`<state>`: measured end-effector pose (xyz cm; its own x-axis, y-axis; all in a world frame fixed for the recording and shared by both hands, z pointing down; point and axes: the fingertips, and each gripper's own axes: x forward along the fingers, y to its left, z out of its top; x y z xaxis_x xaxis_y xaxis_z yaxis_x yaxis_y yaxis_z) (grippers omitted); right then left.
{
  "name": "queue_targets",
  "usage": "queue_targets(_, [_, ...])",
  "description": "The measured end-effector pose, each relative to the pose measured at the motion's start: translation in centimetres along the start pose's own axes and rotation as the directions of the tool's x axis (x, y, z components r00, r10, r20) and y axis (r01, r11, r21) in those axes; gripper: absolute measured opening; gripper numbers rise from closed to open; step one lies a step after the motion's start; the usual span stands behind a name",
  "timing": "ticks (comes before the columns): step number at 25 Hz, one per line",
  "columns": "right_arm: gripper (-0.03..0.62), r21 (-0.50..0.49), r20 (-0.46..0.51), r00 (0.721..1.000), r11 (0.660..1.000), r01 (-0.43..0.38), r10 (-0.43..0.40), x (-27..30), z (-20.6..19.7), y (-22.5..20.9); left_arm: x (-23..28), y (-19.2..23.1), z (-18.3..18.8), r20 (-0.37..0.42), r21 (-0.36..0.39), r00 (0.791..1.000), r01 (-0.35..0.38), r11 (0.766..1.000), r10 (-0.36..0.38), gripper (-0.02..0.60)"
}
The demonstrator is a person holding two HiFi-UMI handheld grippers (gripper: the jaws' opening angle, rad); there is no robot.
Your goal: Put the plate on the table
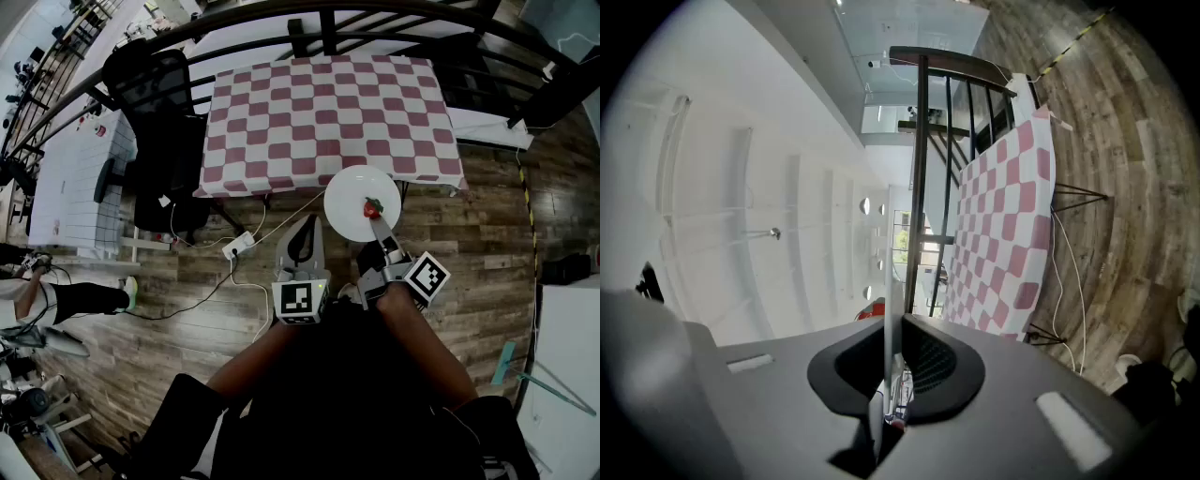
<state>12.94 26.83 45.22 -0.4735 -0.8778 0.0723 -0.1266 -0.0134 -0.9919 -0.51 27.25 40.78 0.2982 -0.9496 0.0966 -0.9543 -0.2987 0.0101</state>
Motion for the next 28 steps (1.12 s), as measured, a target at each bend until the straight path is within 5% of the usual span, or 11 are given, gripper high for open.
queue_targets(16, [0.018,-0.054,0.012,1.000,0.998,0.025,-0.025,-0.9,0.7,-1.0,-1.3,1.1,-2.5,-0.055,-0.005,0.998,-0.040,0.999,0.039,0.009])
queue_targets(28, [0.018,-0.024,0.065,0.996,0.997,0.068,-0.066,3.6,4.2,-2.2,5.8,1.7,-1.9,-0.068,-0.002,0.997,0.030,1.000,-0.030,0.009])
